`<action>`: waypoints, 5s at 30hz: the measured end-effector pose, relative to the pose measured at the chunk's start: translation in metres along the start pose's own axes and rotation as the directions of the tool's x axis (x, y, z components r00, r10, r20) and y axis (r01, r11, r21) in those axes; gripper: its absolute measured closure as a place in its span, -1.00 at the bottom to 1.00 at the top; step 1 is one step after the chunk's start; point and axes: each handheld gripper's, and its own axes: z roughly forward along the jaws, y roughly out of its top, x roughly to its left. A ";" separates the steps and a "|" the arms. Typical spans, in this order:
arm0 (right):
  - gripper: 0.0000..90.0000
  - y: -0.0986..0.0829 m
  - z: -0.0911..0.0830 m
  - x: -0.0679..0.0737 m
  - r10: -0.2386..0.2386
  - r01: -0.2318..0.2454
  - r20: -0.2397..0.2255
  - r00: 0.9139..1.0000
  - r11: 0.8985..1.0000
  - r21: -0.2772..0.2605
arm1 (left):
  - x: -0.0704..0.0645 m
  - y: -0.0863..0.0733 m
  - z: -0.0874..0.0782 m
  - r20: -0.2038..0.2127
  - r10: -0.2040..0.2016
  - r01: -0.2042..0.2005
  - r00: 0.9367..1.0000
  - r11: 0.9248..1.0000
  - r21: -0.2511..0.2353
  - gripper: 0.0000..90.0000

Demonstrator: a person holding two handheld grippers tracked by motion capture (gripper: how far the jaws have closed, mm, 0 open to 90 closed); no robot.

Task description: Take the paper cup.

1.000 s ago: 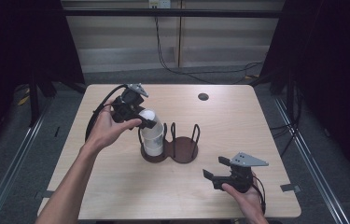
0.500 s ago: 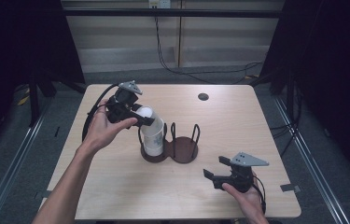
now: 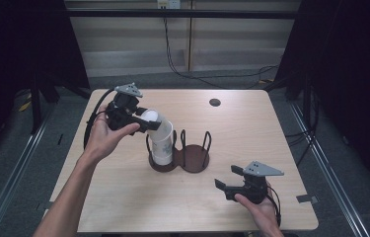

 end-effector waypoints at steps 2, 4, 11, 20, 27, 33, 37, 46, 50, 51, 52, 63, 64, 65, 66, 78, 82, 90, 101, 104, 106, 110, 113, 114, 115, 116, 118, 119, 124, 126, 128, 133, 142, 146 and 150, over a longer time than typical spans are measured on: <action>-0.61 0.000 0.000 0.000 0.001 -0.001 -0.001 1.000 1.000 -0.001 | 0.001 -0.002 -0.002 0.001 -0.011 0.011 1.000 1.000 -0.021 -0.18; -0.61 0.000 0.000 0.000 0.003 -0.003 -0.001 1.000 1.000 -0.002 | 0.003 -0.004 -0.004 0.001 -0.016 0.016 1.000 0.999 -0.030 -0.18; -0.61 0.000 0.000 0.000 0.003 -0.003 -0.001 1.000 1.000 -0.001 | 0.004 -0.010 -0.008 -0.005 -0.038 0.037 0.999 0.996 -0.080 -0.18; -0.62 0.000 0.000 0.000 0.006 -0.006 0.001 1.000 1.000 -0.006 | -0.003 -0.014 -0.016 0.009 -0.006 0.008 1.000 0.990 -0.139 -0.18; -0.62 0.000 0.000 0.000 0.006 -0.006 0.000 1.000 1.000 -0.007 | -0.012 -0.023 -0.020 0.001 0.007 -0.007 1.000 0.986 -0.166 -0.18; -0.64 0.000 0.000 -0.001 0.013 -0.013 0.002 1.000 1.000 -0.009 | -0.013 -0.034 -0.027 0.016 -0.007 0.010 1.000 0.975 -0.220 -0.18; -0.64 0.000 0.001 -0.001 0.014 -0.014 0.004 1.000 1.000 -0.010 | -0.016 -0.037 -0.033 0.036 0.005 0.003 0.999 0.973 -0.233 -0.18; -0.65 0.000 0.000 -0.001 0.017 -0.017 0.001 1.000 1.000 -0.013 | -0.028 -0.043 -0.036 0.071 0.036 -0.019 0.997 0.972 -0.233 -0.18; -0.65 0.000 0.000 0.000 0.019 -0.019 -0.002 1.000 1.000 -0.016 | -0.036 -0.045 -0.037 0.080 0.060 -0.040 0.995 0.972 -0.231 -0.18; -0.65 0.000 0.000 0.000 0.019 -0.019 -0.003 1.000 1.000 -0.017 | -0.038 -0.046 -0.036 0.084 0.063 -0.043 0.994 0.973 -0.228 -0.18; -0.66 0.000 0.000 0.001 0.017 -0.017 -0.004 1.000 1.000 -0.017 | -0.038 -0.047 -0.035 0.085 0.066 -0.045 0.994 0.973 -0.228 -0.18; -0.69 0.005 0.000 0.005 -0.014 0.012 -0.050 0.999 1.000 -0.025 | -0.043 -0.065 -0.026 0.109 0.079 -0.057 0.991 0.980 -0.190 -0.18; -0.69 0.005 0.000 0.006 -0.018 0.017 -0.060 0.998 1.000 -0.025 | -0.044 -0.067 -0.026 0.114 0.080 -0.058 0.990 0.980 -0.188 -0.19; -0.69 0.006 0.000 0.007 -0.024 0.022 -0.067 0.997 0.999 -0.027 | -0.045 -0.070 -0.026 0.114 0.082 -0.060 0.990 0.982 -0.180 -0.19; -0.69 0.007 -0.001 0.008 -0.032 0.030 -0.076 0.997 0.999 -0.031 | -0.046 -0.072 -0.026 0.113 0.080 -0.059 0.990 0.982 -0.178 -0.19; -0.70 0.021 0.013 0.032 -0.118 0.119 -0.200 0.973 0.993 -0.006 | -0.051 -0.090 -0.008 0.154 0.089 -0.064 0.984 0.985 -0.160 -0.19; -0.69 0.028 0.020 0.042 -0.144 0.148 -0.228 0.963 0.989 -0.002 | -0.052 -0.096 -0.005 0.162 0.085 -0.060 0.983 0.987 -0.151 -0.19; -0.69 0.050 0.033 0.057 -0.175 0.172 -0.261 0.949 0.985 -0.032 | -0.049 -0.103 -0.007 0.185 0.055 -0.028 0.981 0.989 -0.144 -0.19; -0.67 0.075 0.049 0.079 -0.223 0.217 -0.359 0.906 0.974 -0.059 | -0.053 -0.108 -0.014 0.207 0.051 -0.021 0.977 0.990 -0.142 -0.19; -0.67 0.079 0.053 0.083 -0.233 0.225 -0.374 0.898 0.972 -0.067 | -0.053 -0.108 -0.014 0.209 0.050 -0.019 0.977 0.989 -0.146 -0.19; -0.67 0.080 0.056 0.086 -0.238 0.230 -0.373 0.897 0.971 -0.069 | -0.054 -0.108 -0.014 0.216 0.049 -0.016 0.975 0.989 -0.149 -0.19; -0.67 0.078 0.063 0.089 -0.243 0.231 -0.386 0.890 0.970 -0.078 | -0.053 -0.107 -0.011 0.255 0.034 0.006 0.966 0.988 -0.154 -0.19; -0.65 0.075 0.068 0.090 -0.250 0.240 -0.392 0.885 0.968 -0.075 | -0.055 -0.105 -0.008 0.259 0.038 0.001 0.965 0.989 -0.147 -0.19; -0.65 0.074 0.068 0.091 -0.251 0.243 -0.393 0.885 0.968 -0.071 | -0.056 -0.104 -0.007 0.263 0.042 -0.003 0.964 0.989 -0.149 -0.19; -0.65 0.073 0.069 0.092 -0.251 0.243 -0.398 0.882 0.967 -0.072 | -0.058 -0.103 -0.006 0.268 0.045 -0.006 0.962 0.990 -0.143 -0.19; -0.65 0.072 0.070 0.092 -0.251 0.243 -0.399 0.882 0.967 -0.071 | -0.059 -0.102 -0.005 0.272 0.047 -0.008 0.961 0.990 -0.142 -0.19; -0.66 0.070 0.071 0.092 -0.253 0.246 -0.402 0.880 0.967 -0.069 | -0.061 -0.100 -0.003 0.281 0.052 -0.012 0.958 0.990 -0.140 -0.19; -0.66 0.069 0.072 0.092 -0.254 0.246 -0.405 0.879 0.967 -0.072 | -0.063 -0.100 -0.001 0.283 0.051 -0.012 0.958 0.990 -0.137 -0.19; -0.67 0.068 0.074 0.094 -0.273 0.272 -0.400 0.875 0.960 -0.062 | -0.067 -0.099 0.002 0.282 0.054 -0.016 0.958 0.991 -0.136 -0.19; -0.64 0.067 0.075 0.093 -0.269 0.267 -0.417 0.868 0.962 -0.063 | -0.068 -0.098 0.001 0.285 0.055 -0.015 0.957 0.990 -0.141 -0.19; -0.64 0.066 0.077 0.094 -0.272 0.274 -0.420 0.866 0.960 -0.059 | -0.069 -0.098 0.001 0.287 0.058 -0.017 0.956 0.990 -0.143 -0.19; -0.60 0.066 0.079 0.095 -0.271 0.267 -0.436 0.858 0.961 -0.072 | -0.068 -0.098 0.002 0.293 0.051 -0.010 0.955 0.990 -0.141 -0.19; -0.58 0.064 0.081 0.094 -0.273 0.264 -0.453 0.849 0.961 -0.084 | -0.066 -0.099 0.005 0.311 0.041 0.002 0.949 0.991 -0.136 -0.19; -0.58 0.064 0.083 0.096 -0.278 0.268 -0.462 0.842 0.959 -0.089 | -0.068 -0.099 0.005 0.317 0.042 0.002 0.947 0.990 -0.138 -0.19; -0.59 0.063 0.086 0.099 -0.285 0.280 -0.468 0.836 0.956 -0.082 | -0.068 -0.099 0.007 0.321 0.040 0.005 0.946 0.991 -0.136 -0.19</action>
